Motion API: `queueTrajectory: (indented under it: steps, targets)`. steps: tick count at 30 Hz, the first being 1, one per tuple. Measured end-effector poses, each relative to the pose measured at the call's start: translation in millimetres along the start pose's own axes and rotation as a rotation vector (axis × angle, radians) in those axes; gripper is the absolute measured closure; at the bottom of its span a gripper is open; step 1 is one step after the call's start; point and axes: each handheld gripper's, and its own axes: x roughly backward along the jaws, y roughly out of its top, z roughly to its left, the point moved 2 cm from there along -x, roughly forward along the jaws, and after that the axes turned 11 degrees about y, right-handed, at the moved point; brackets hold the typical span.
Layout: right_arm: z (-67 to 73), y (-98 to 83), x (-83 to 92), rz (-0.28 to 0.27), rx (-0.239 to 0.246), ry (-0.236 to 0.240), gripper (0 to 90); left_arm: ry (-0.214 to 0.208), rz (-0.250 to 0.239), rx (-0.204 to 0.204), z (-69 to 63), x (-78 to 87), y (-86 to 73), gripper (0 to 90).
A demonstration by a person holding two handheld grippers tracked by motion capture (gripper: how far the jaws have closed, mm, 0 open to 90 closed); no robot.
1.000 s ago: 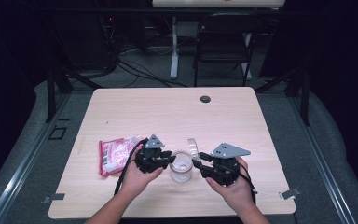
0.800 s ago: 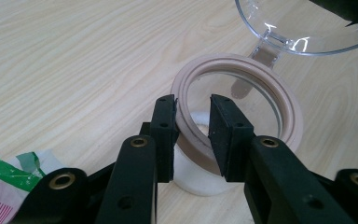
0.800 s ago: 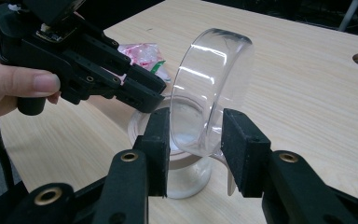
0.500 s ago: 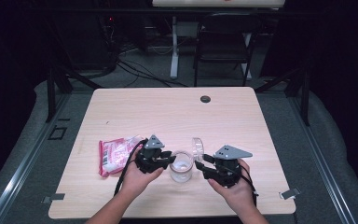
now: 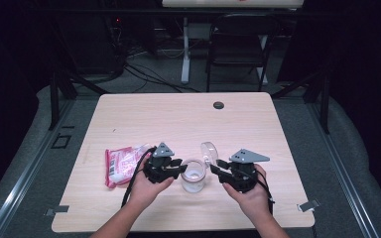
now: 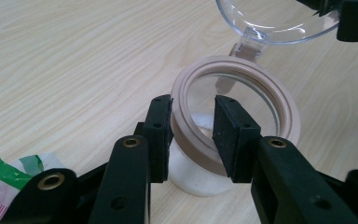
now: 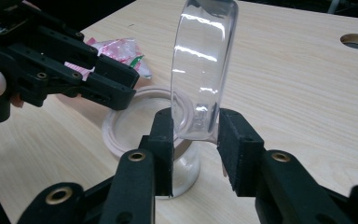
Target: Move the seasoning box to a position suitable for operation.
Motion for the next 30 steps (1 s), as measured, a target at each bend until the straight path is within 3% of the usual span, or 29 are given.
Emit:
queueTrajectory:
  steps: [9, 18, 30]
  targets:
    - [-12.8, 6.7, -5.5, -0.004, -0.016, -0.008, 71.5, 0.001, 0.002, 0.000, 0.3, -4.5, 0.9, 68.9]
    - [-31.7, 14.1, -12.0, -0.021, -0.088, 0.016, 73.3, -0.008, 0.002, 0.007, -1.5, -4.8, 1.6, 68.2]
    - [-39.8, 22.0, -22.1, -0.024, -0.087, 0.015, 73.9, 0.002, -0.006, -0.006, -5.4, -3.3, 2.1, 67.1]
